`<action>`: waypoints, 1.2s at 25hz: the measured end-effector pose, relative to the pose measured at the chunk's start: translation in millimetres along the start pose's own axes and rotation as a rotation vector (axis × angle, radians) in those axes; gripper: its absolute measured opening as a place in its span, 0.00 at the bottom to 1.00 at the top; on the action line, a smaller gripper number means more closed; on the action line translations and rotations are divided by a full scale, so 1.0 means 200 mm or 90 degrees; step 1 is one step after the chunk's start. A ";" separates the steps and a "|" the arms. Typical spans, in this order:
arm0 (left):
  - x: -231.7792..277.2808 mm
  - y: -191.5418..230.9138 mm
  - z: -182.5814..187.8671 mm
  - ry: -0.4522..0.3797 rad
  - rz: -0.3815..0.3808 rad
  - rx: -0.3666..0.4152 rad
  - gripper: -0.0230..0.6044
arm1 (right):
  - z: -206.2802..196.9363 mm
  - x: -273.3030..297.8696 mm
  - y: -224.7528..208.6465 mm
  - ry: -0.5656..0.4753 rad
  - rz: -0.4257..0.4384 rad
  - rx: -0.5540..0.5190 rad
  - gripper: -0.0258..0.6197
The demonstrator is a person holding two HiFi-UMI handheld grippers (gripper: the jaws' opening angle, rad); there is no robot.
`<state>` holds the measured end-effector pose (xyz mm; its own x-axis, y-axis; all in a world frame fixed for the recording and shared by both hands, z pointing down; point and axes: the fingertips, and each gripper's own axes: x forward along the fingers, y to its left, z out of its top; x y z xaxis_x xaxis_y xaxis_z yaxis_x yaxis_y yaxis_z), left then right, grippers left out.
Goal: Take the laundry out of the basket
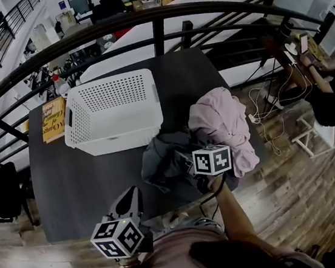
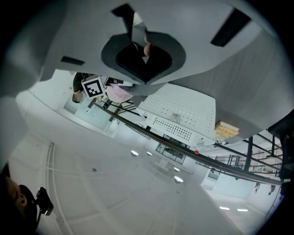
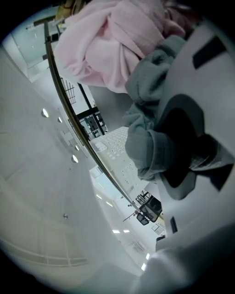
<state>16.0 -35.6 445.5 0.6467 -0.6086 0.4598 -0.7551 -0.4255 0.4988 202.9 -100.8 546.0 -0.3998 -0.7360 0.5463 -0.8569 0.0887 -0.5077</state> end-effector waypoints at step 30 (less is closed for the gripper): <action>-0.17 -0.32 -0.33 -0.024 0.052 -0.019 0.02 | -0.02 -0.40 -0.01 -0.047 0.051 -0.043 0.34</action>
<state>49.8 55.4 446.3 0.5782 -0.6657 0.4717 -0.8011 -0.3537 0.4828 236.2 -39.7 505.9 -0.4447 -0.7720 0.4541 -0.8442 0.1919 -0.5006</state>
